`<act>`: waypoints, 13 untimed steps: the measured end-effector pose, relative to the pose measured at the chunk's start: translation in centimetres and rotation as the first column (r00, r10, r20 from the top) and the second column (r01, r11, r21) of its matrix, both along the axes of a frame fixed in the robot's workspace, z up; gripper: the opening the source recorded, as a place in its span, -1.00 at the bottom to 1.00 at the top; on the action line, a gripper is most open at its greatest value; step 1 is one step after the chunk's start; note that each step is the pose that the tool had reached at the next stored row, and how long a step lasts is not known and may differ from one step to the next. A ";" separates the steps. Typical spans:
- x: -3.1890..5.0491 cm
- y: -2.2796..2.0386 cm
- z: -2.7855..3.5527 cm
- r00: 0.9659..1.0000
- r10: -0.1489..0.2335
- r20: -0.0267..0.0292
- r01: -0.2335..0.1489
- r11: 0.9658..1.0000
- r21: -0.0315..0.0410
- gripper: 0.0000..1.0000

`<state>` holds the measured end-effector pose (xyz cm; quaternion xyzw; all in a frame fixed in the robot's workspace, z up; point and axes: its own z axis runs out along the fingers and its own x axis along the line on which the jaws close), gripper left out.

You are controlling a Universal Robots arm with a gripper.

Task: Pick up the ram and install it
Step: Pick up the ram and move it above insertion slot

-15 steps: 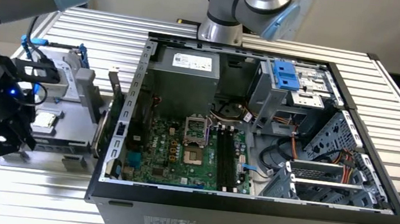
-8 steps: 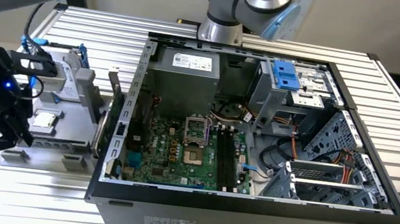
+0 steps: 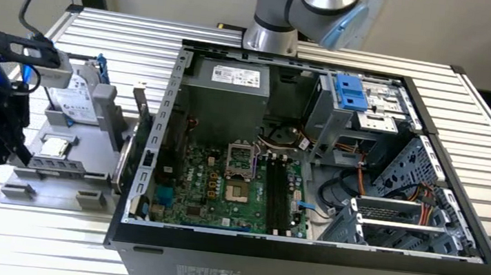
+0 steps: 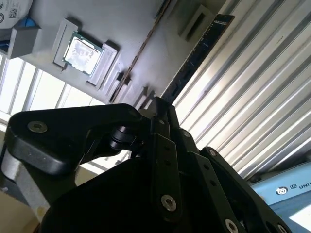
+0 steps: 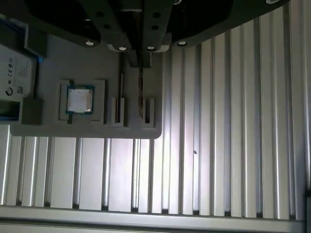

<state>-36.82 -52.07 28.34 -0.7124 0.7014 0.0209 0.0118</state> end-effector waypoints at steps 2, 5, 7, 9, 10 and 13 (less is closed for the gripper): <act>0.01 -0.01 0.92 1.000 0.000 0.000 0.000 1.000 0.000 -1.00; 0.00 -0.01 2.29 1.000 0.000 0.000 0.000 1.000 0.000 -1.00; 0.00 0.00 3.20 1.000 0.000 0.000 0.000 1.000 0.000 -1.00; 0.00 0.00 4.13 1.000 0.000 0.000 0.000 1.000 0.000 -1.00; 0.00 0.00 4.58 1.000 0.000 0.000 0.000 1.000 0.000 -1.00; 0.00 0.00 5.93 1.000 0.000 0.000 0.000 1.000 0.000 -1.00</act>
